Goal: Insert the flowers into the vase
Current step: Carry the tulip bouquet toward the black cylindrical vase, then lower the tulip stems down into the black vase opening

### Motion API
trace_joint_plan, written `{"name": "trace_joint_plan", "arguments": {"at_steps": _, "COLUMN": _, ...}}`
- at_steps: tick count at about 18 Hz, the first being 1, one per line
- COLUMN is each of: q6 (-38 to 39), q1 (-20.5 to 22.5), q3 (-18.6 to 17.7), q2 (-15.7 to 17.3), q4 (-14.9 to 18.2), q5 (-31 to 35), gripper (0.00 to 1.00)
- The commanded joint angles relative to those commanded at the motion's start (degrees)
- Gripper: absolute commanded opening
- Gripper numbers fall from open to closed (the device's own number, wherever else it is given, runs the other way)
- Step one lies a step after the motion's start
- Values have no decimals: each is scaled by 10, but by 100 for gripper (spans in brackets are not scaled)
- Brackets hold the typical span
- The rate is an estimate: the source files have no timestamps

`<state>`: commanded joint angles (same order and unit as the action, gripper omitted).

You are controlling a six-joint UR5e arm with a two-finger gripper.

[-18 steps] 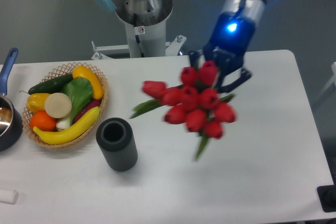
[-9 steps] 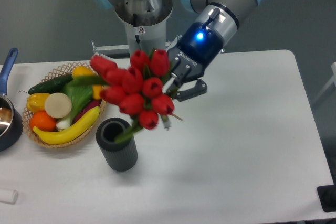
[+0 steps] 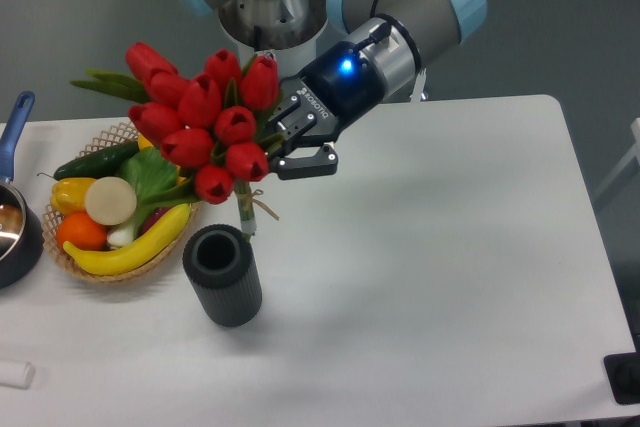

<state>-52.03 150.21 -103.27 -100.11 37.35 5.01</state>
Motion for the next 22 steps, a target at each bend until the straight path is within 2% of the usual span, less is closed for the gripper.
{"name": "trace_joint_plan", "arguments": {"at_steps": 7, "q6": -4, "q1": -15, "q3": 1, "q2": -14, "q4": 0, "q5": 1, "gripper": 24}}
{"name": "trace_joint_plan", "arguments": {"at_steps": 13, "q6": -12, "q1": -25, "q3": 2, "q2": -43, "q4": -1, "q5": 2, "gripper": 25}}
{"name": "trace_joint_plan", "arguments": {"at_steps": 18, "q6": -13, "q1": -32, "q3": -7, "q2": -48, "q4": -1, "q5": 5, "gripper": 25}}
{"name": "trace_joint_plan", "arguments": {"at_steps": 22, "q6": -53, "q1": -40, "q3": -25, "q2": -54, "q4": -1, "q5": 7, "gripper": 25}}
